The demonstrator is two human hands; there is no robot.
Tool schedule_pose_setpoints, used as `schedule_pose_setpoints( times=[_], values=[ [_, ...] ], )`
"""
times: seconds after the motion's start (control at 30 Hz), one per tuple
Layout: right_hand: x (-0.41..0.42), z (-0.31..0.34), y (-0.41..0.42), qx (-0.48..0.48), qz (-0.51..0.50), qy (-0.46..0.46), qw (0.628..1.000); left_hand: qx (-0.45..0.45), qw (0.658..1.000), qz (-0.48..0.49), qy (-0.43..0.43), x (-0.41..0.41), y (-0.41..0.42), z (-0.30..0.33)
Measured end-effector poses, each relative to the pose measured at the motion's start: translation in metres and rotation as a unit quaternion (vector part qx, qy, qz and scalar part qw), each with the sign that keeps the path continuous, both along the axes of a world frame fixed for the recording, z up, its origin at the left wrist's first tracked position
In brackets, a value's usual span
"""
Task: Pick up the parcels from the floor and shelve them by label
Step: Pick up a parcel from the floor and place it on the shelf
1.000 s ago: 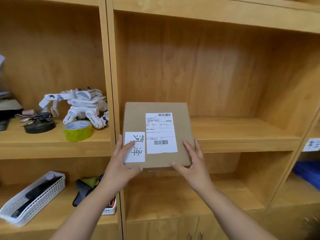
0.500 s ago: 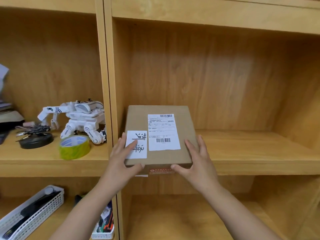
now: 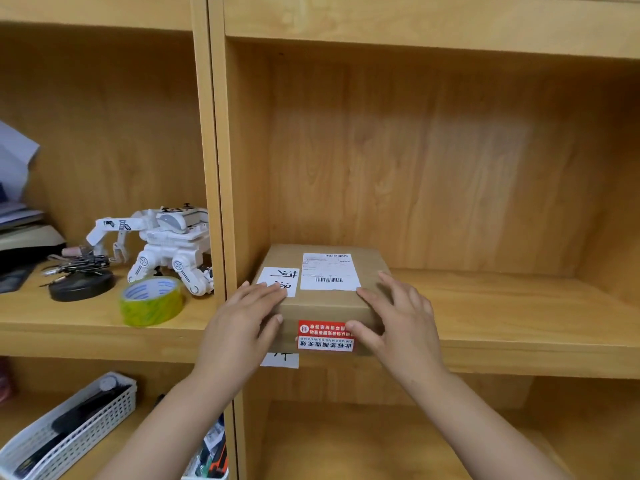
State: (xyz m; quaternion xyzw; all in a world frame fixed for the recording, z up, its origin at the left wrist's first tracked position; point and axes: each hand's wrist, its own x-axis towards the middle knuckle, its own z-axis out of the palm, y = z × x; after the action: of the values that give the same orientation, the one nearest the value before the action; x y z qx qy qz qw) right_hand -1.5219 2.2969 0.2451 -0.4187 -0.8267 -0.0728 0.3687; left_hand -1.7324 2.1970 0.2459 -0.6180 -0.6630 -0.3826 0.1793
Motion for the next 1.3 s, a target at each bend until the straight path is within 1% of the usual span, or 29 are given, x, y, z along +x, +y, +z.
schedule_pose_setpoints(
  times=[0.13, 0.23, 0.3, 0.47, 0.8, 0.9, 1.07, 1.17, 1.3],
  values=[
    [-0.011, 0.0, 0.012, 0.026, -0.007, -0.022, 0.999, -0.017, 0.996, 0.036, 0.08, -0.002, 0.014, 0.008],
    [-0.018, -0.001, 0.022, 0.0, 0.003, -0.039, 0.999, -0.028, 0.988, 0.061, 0.14, -0.007, 0.027, 0.01],
    [-0.021, -0.002, 0.027, -0.005, 0.006, -0.05, 0.999, -0.036, 0.983, 0.082, 0.161, -0.009, 0.035, 0.012],
    [-0.028, -0.002, 0.037, -0.01, 0.011, -0.052, 0.999, -0.066, 0.982, 0.107, 0.143, -0.011, 0.05, 0.009],
    [-0.035, -0.001, 0.05, -0.016, 0.023, -0.039, 0.999, -0.07, 0.985, 0.112, 0.112, -0.011, 0.067, 0.01],
    [-0.034, -0.001, 0.053, -0.014, 0.026, -0.037, 0.999, -0.058, 0.984, 0.12, 0.114, -0.01, 0.068, 0.01],
    [-0.032, 0.0, 0.055, -0.021, 0.034, -0.054, 0.998, -0.066, 0.983, 0.123, 0.12, -0.005, 0.068, 0.007],
    [-0.029, -0.002, 0.053, 0.003, 0.027, -0.061, 0.998, -0.06, 0.982, 0.119, 0.132, 0.004, 0.061, 0.008],
    [-0.026, -0.005, 0.048, 0.025, 0.015, -0.06, 0.998, -0.029, 0.985, 0.093, 0.146, 0.019, 0.055, 0.005]
  ],
)
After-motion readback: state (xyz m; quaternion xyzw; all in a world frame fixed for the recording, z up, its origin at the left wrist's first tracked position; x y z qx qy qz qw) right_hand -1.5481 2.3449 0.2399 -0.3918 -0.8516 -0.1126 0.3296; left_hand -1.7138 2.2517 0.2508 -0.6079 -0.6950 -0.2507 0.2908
